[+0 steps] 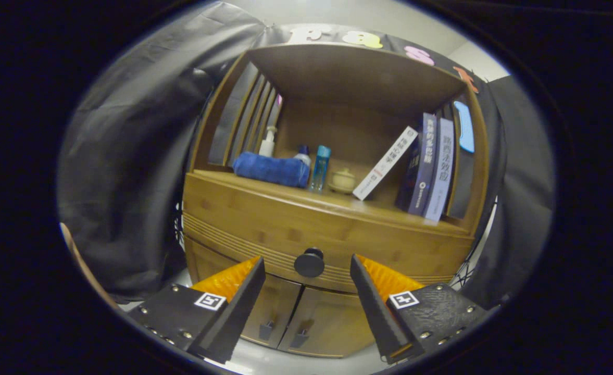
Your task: Pull open the drawer, take out the items inside it, and place them on the countertop above the cabinet.
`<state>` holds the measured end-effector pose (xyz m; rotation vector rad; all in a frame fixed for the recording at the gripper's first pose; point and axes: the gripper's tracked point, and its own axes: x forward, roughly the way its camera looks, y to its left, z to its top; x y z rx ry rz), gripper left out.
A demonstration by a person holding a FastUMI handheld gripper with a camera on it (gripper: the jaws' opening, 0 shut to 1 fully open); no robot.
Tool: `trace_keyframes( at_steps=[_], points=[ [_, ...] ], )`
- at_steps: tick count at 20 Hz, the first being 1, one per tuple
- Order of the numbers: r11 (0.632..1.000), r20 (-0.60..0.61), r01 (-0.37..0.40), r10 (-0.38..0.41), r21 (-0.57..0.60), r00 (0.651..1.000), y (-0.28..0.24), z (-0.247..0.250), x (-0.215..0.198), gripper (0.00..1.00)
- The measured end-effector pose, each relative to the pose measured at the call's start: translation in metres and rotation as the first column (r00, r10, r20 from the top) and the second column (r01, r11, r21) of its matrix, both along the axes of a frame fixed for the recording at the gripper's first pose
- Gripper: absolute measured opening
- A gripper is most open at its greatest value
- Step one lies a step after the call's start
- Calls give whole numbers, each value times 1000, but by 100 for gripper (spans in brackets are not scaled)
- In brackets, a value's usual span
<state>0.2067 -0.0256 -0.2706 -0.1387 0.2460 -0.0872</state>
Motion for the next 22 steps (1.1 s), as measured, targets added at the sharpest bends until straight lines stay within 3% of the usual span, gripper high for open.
trace_keyframes(
  at_steps=[5, 11, 19, 20, 22],
  points=[
    [999, -28, 51, -51, 17, 998, -3, -17, 32, 85],
    [993, -34, 109, -107, 36, 994, -12, -20, 56, 45],
    [987, -34, 126, -123, 101, 992, -12, -21, 56, 41],
    [984, -45, 134, -130, 118, 991, -14, -22, 60, 34],
    [981, -55, 144, -138, 127, 989, -13, -22, 62, 34]
  ],
)
